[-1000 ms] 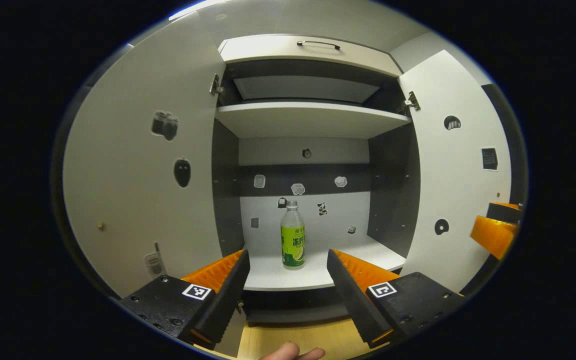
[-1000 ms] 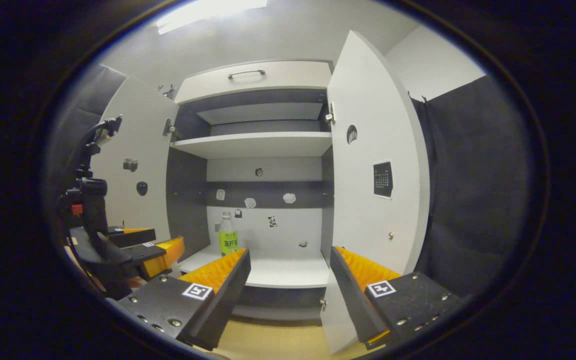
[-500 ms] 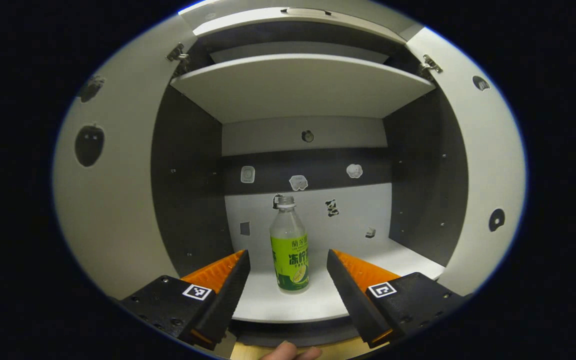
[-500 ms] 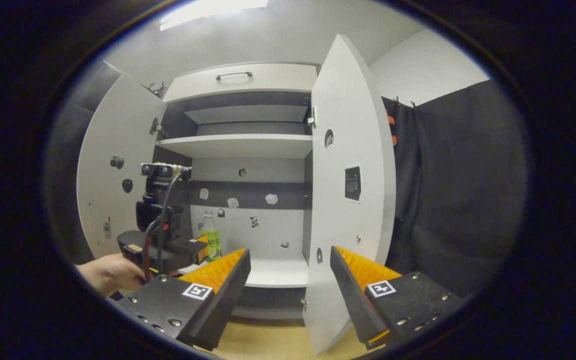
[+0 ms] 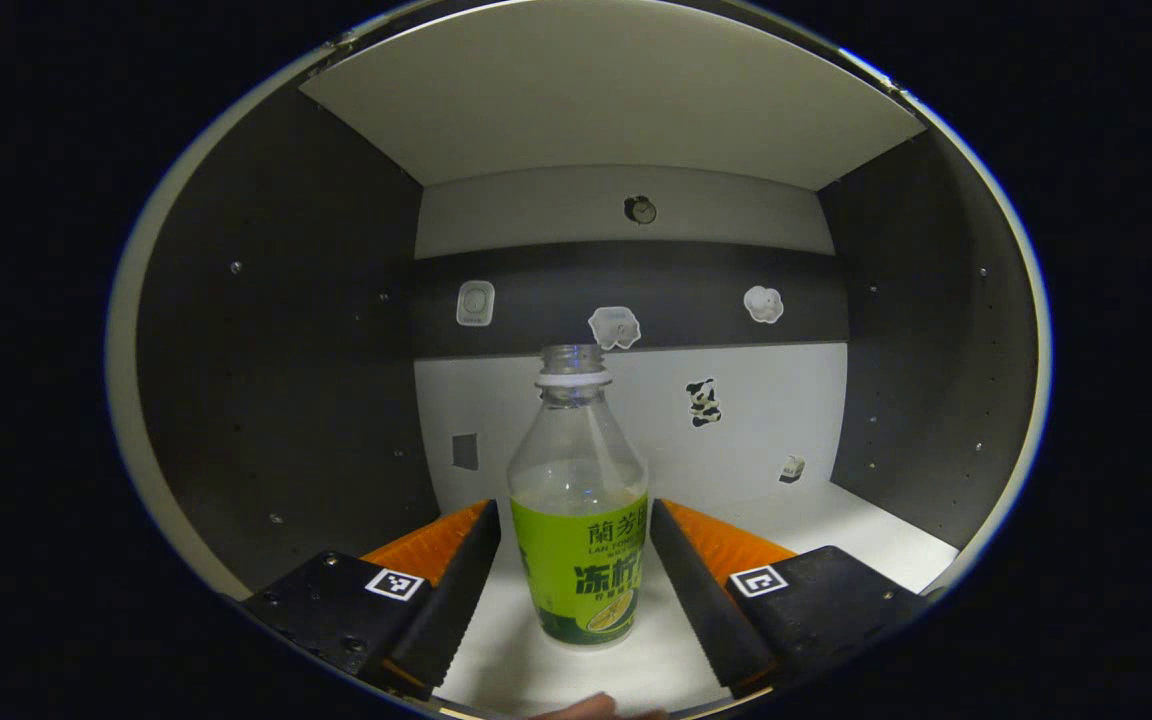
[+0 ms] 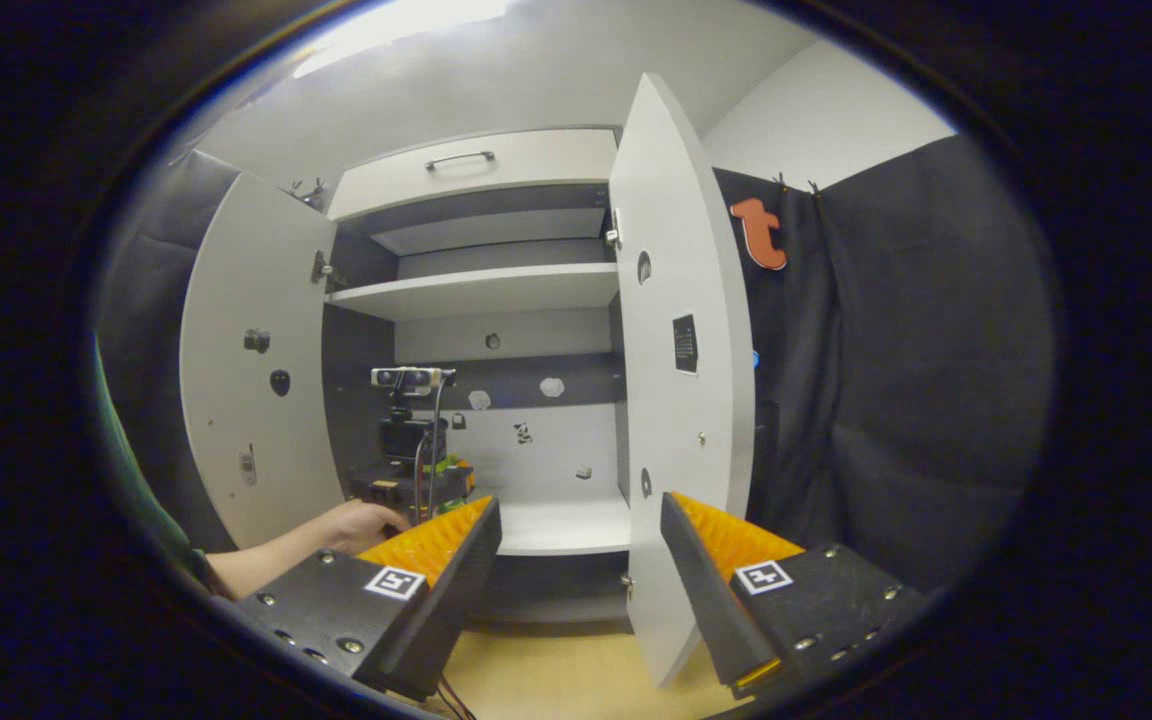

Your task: Grasp the bottle in the cabinet with the left hand and place it on the coaster, then close the right door with the right hand and the left door with the left hand.

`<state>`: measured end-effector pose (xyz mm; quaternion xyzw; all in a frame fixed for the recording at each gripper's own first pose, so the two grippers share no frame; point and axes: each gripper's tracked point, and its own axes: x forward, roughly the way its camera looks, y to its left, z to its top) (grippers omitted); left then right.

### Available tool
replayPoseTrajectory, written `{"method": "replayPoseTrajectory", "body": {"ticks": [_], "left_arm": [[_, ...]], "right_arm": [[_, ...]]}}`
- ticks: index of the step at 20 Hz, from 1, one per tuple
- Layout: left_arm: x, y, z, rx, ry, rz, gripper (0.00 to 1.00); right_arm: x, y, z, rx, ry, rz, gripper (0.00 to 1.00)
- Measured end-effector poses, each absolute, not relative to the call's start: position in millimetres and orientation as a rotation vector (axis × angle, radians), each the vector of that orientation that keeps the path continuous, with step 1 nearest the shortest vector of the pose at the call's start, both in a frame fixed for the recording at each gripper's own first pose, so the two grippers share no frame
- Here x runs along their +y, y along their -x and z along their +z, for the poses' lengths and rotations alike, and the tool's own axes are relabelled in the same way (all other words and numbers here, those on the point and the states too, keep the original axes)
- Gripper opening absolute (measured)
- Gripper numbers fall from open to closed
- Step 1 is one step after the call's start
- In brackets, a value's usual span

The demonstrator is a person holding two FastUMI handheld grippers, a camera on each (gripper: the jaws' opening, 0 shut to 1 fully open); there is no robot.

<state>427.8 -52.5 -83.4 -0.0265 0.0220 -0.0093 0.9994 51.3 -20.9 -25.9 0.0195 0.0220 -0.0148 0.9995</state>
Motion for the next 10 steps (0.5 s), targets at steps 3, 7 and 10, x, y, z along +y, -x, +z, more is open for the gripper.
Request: {"method": "replayPoseTrajectory", "body": {"ticks": [3, 7, 10], "left_arm": [[-48, -424, -85, 0.059, 0.076, -0.018, 0.79], [-43, -383, -71, 0.053, 0.082, -0.038, 0.79], [-39, -344, -58, 0.042, 0.064, -0.061, 0.79]], "right_arm": [[-22, -33, -25, 0.034, -0.027, -0.034, 0.97], [-28, -10, -20, 0.021, -0.046, -0.036, 0.97], [-29, 4, -15, 0.007, -0.078, -0.018, 0.97]]}}
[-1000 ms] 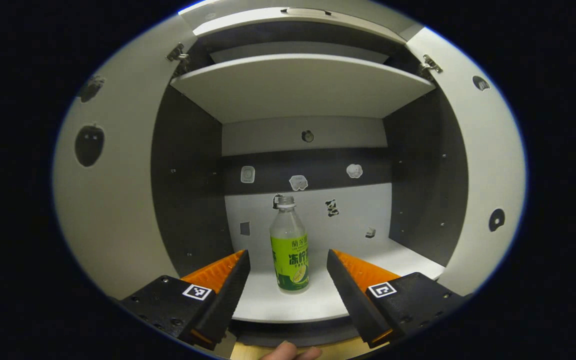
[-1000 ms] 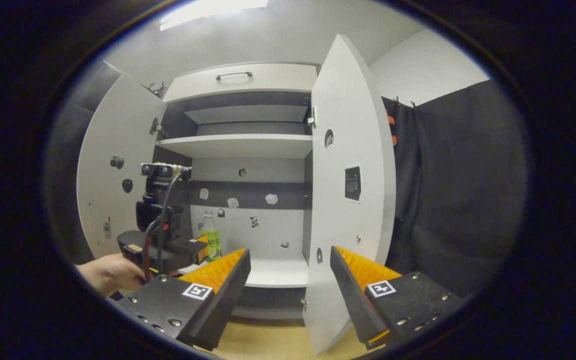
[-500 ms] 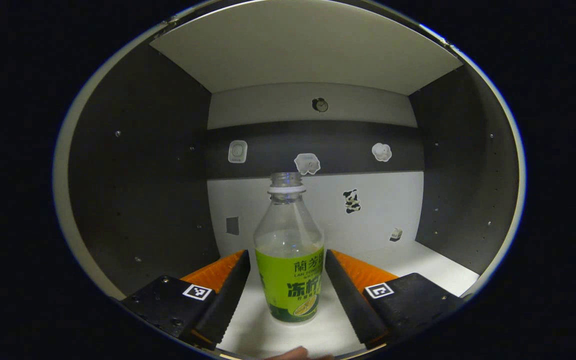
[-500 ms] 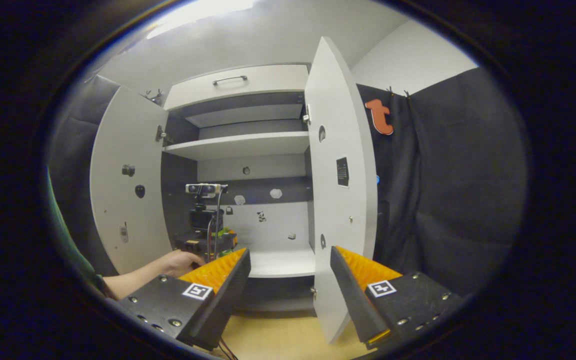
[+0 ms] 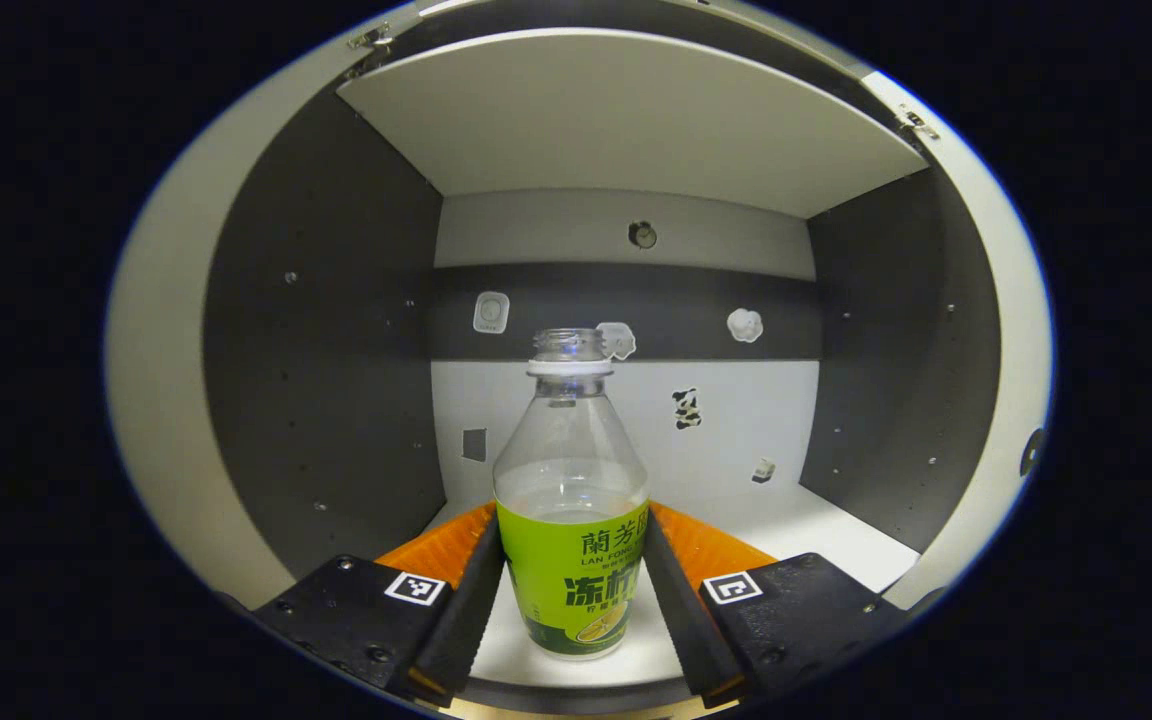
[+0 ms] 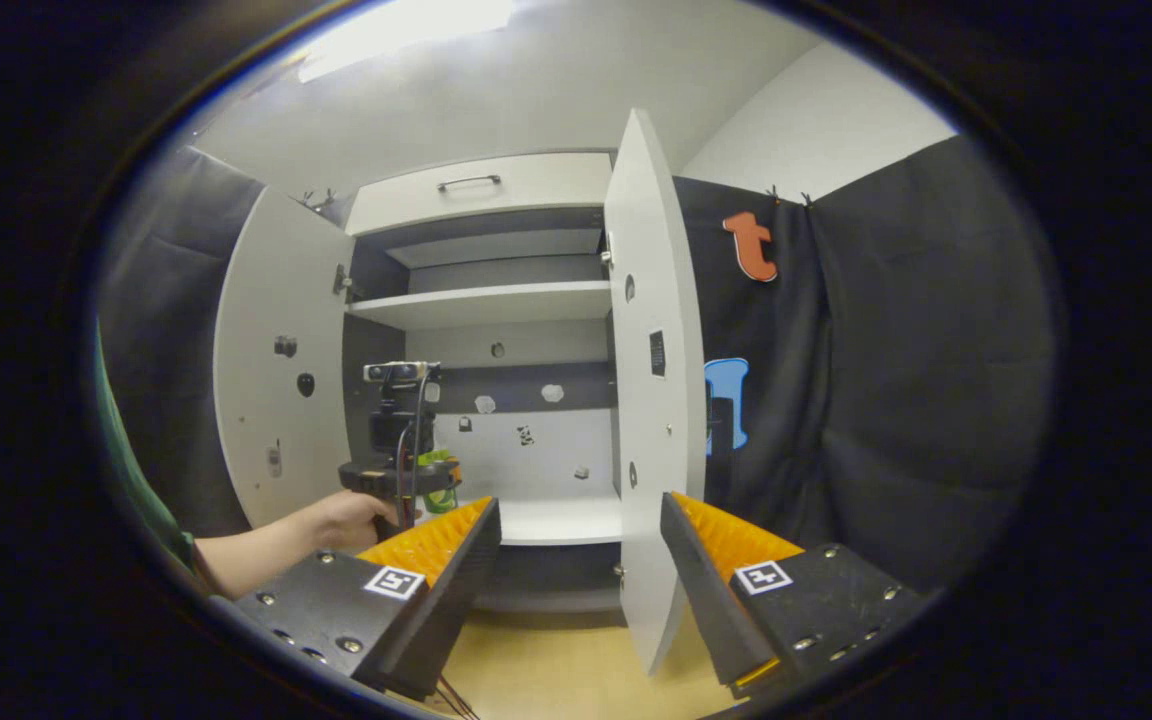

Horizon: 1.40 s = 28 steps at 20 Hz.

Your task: Grasp the bottle in the cabinet with the left hand and place it on the coaster, then close the right door with the right hand and the left door with the left hand.

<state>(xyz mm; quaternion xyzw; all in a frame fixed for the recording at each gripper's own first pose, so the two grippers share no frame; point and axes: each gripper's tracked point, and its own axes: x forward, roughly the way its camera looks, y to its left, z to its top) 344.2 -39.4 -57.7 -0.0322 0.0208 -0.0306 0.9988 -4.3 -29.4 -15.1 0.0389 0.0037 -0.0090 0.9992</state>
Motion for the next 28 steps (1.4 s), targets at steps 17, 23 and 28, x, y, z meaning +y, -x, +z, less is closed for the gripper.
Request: {"method": "replayPoseTrajectory", "body": {"ticks": [17, 23, 28], "left_arm": [[6, -120, -17, 0.043, 0.019, -0.033, 0.79], [-5, -71, -59, 0.05, 0.004, -0.073, 0.8], [-26, -49, -123, 0.076, 0.026, -0.158, 0.8]], "right_arm": [[-39, 90, 0, -0.003, -0.096, 0.101, 0.97], [-37, 95, -2, -0.004, -0.086, 0.11, 0.97], [-12, 81, -8, 0.02, -0.089, 0.144, 0.97]]}}
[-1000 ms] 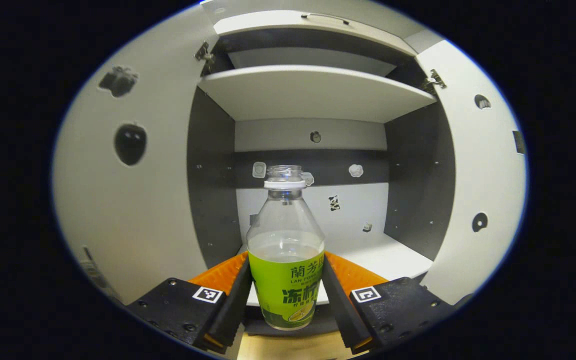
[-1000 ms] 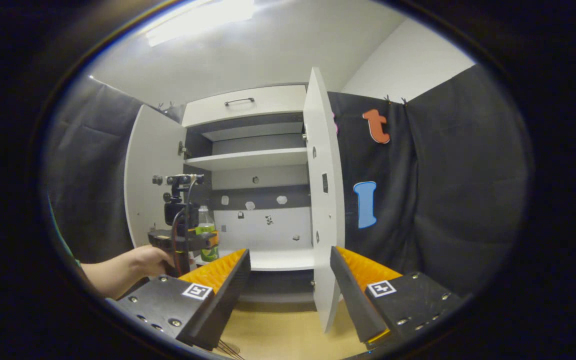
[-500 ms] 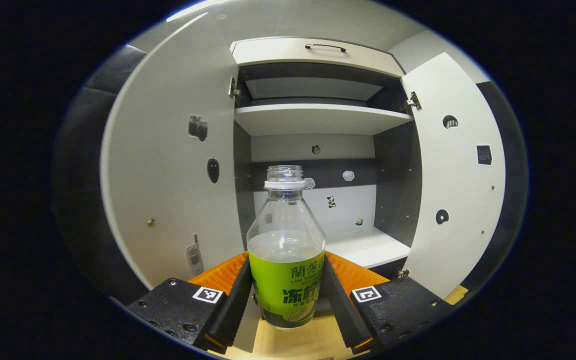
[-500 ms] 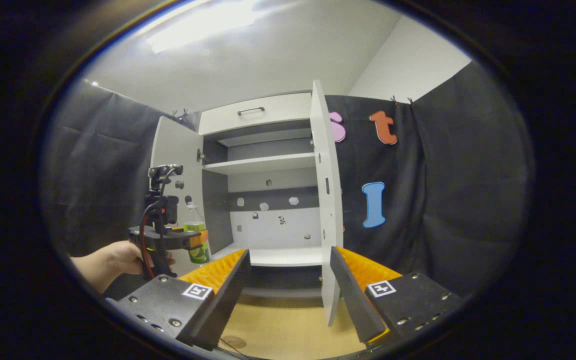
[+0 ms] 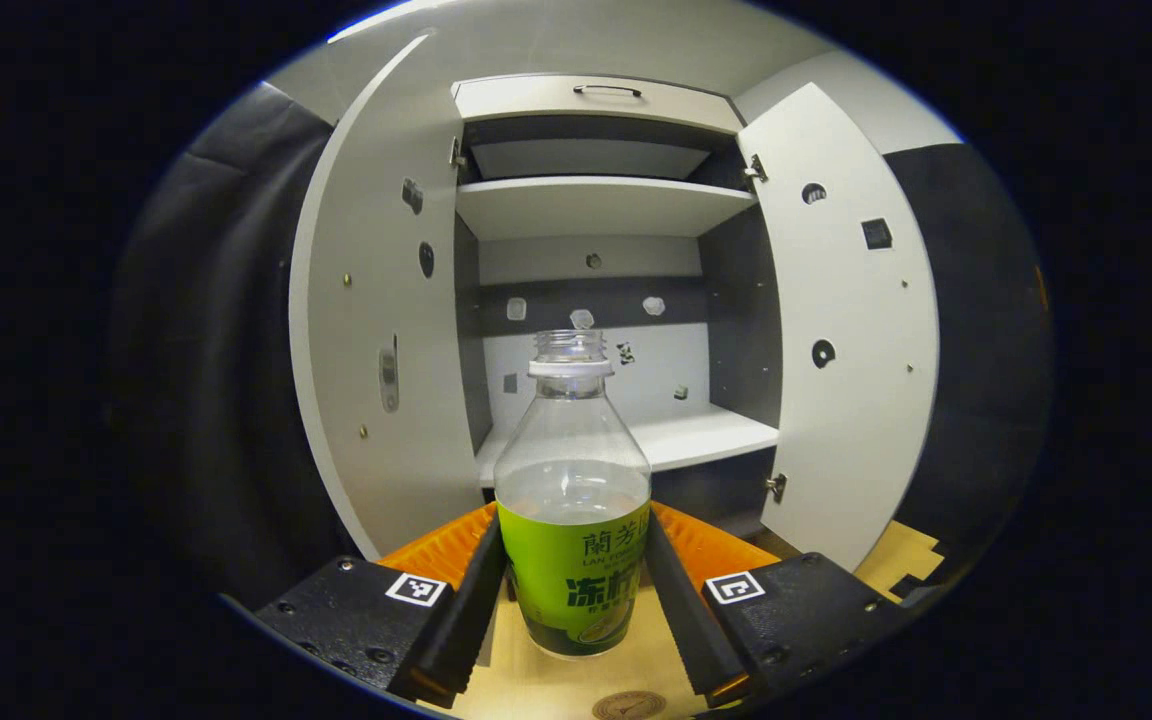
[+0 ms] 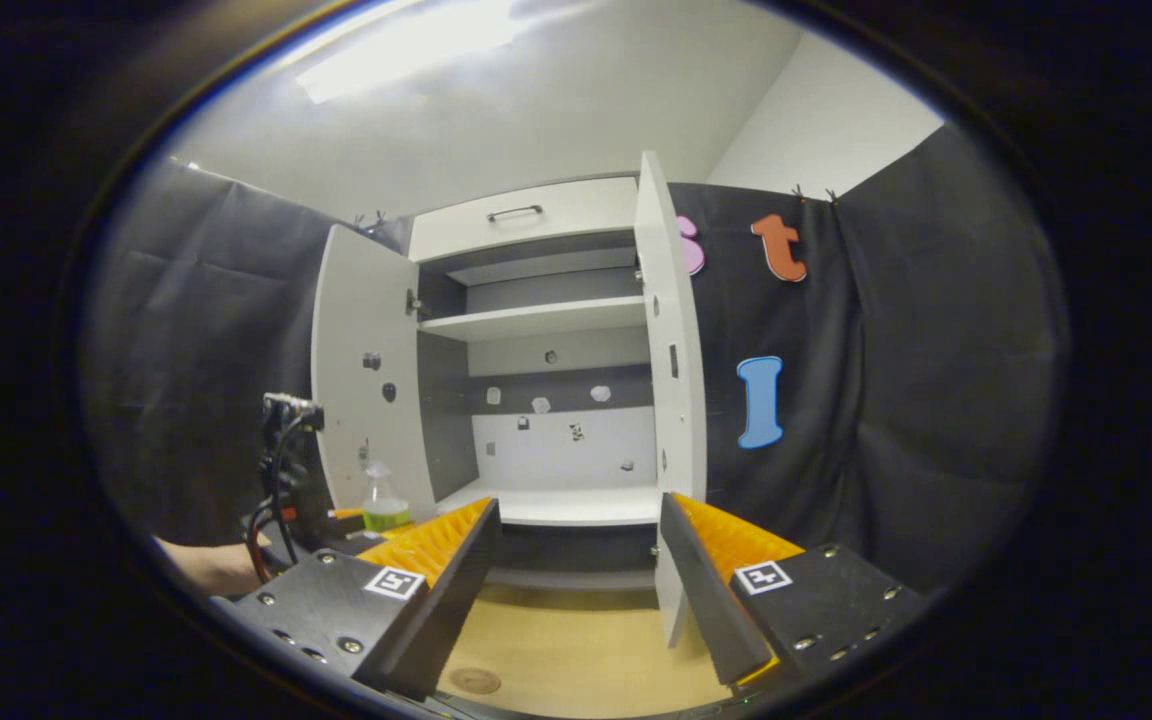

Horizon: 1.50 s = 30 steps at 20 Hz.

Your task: Grasp the bottle in the cabinet with the left hand and place it on the coaster, then close the right door with the right hand and the left door with the left hand.

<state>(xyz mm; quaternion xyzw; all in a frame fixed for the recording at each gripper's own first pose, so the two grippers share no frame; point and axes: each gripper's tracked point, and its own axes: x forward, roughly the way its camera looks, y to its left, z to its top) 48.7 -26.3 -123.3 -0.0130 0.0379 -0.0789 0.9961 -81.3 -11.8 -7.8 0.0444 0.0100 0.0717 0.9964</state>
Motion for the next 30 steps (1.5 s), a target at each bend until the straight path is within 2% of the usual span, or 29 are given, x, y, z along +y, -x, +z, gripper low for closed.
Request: {"method": "replayPoseTrajectory", "body": {"ticks": [3, 7, 9, 10, 15, 18, 19, 21, 26, 28, 30], "left_arm": [[-26, -38, -165, 0.092, 0.057, -0.153, 0.79], [-40, -22, -215, 0.091, 0.061, -0.202, 0.77], [-48, -14, -246, 0.12, 0.075, -0.228, 0.8], [-52, -11, -260, 0.135, 0.069, -0.245, 0.79], [-52, -7, -315, 0.153, 0.021, -0.271, 0.8], [-60, -8, -342, 0.167, 0.011, -0.298, 0.77], [-65, -7, -352, 0.185, 0.015, -0.314, 0.8], [-80, 0, -369, 0.227, 0.021, -0.361, 0.8], [-92, 2, -387, 0.236, -0.022, -0.417, 0.8], [-91, 3, -397, 0.264, -0.067, -0.433, 0.81], [-82, 1, -405, 0.3, -0.081, -0.415, 0.86]], "right_arm": [[-9, 64, -13, 0.03, -0.068, 0.124, 0.97], [-8, 41, -16, 0.04, -0.079, 0.105, 0.97], [-13, 32, -19, 0.047, -0.045, 0.099, 0.97], [-19, 28, -21, 0.049, -0.028, 0.085, 0.94], [-38, 12, -32, 0.079, -0.021, 0.031, 0.97], [-31, 5, -38, 0.099, -0.035, 0.021, 0.97], [-27, 3, -38, 0.094, -0.035, 0.023, 0.95], [-16, -1, -48, 0.111, -0.025, 0.041, 0.97], [-6, -8, -65, 0.14, -0.005, 0.052, 0.95], [-8, -11, -70, 0.152, -0.01, 0.048, 0.97], [-9, -12, -69, 0.147, -0.016, 0.052, 0.97]]}}
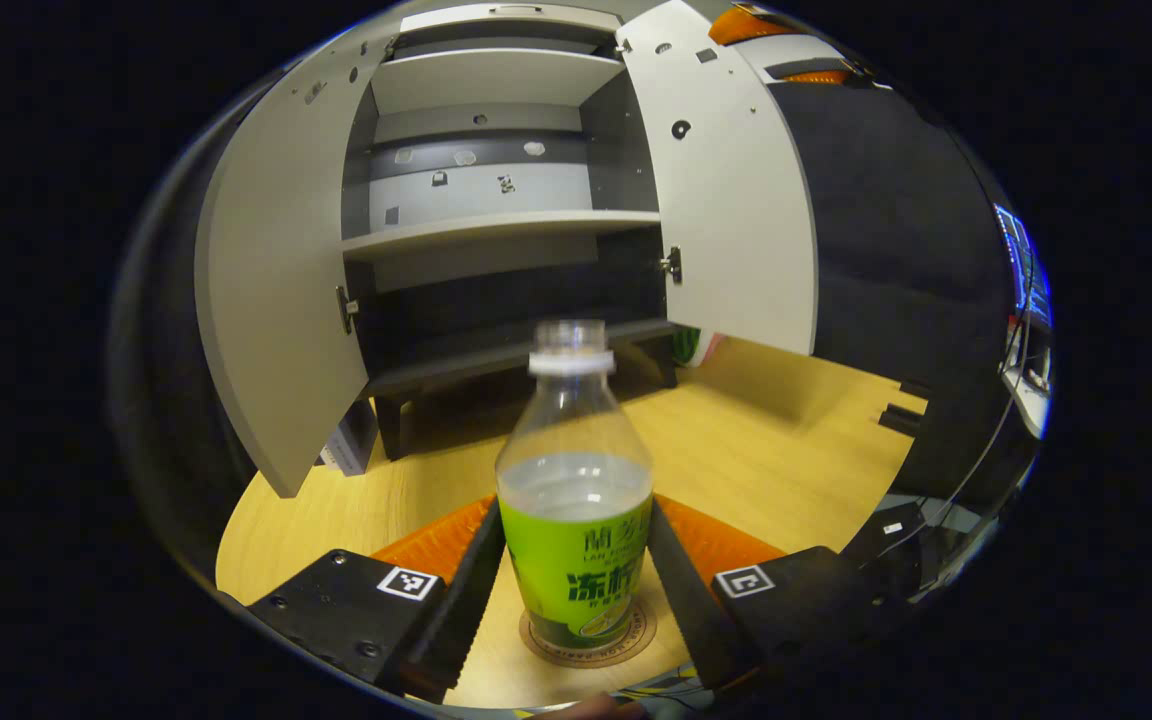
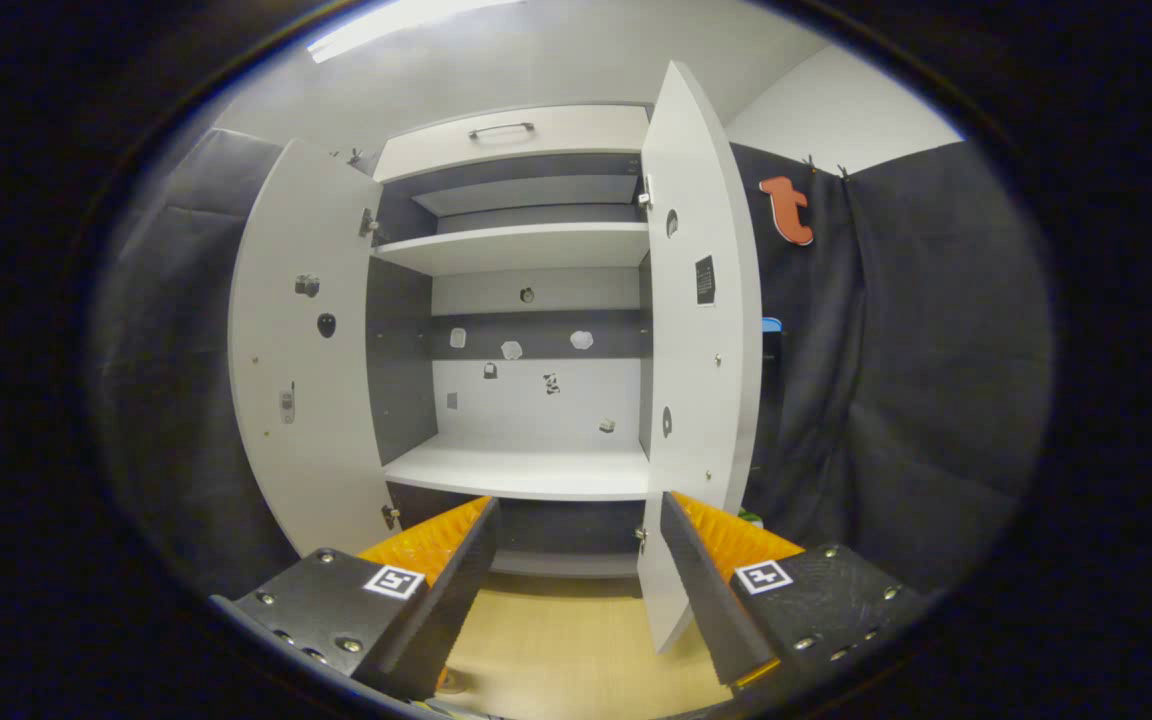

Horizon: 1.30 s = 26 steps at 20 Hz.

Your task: Grasp the bottle in the cabinet with the left hand and place it on the coaster, then close the right door with the right hand and the left door with the left hand.

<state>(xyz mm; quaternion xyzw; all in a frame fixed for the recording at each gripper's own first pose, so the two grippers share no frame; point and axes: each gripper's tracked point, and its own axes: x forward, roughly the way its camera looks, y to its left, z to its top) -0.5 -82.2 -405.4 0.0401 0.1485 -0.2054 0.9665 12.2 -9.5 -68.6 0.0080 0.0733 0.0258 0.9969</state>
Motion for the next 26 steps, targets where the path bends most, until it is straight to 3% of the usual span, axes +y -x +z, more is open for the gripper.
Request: {"method": "replayPoseTrajectory", "body": {"ticks": [1, 15, 20, 26], "left_arm": [[-79, 4, -404, 0.3, -0.071, -0.42, 0.9], [-67, 20, -346, 0.28, -0.011, -0.403, 0.9], [-63, 25, -280, 0.23, 0.032, -0.37, 0.9], [-61, 27, -178, 0.12, 0.033, -0.345, 0.9]], "right_arm": [[-11, -13, -68, 0.142, -0.02, 0.052, 0.97], [-44, 10, -53, 0.091, -0.071, 0.054, 0.97], [-63, 19, -43, 0.054, -0.063, 0.074, 0.97], [-126, 24, -25, -0.003, -0.073, 0.012, 0.97]]}}
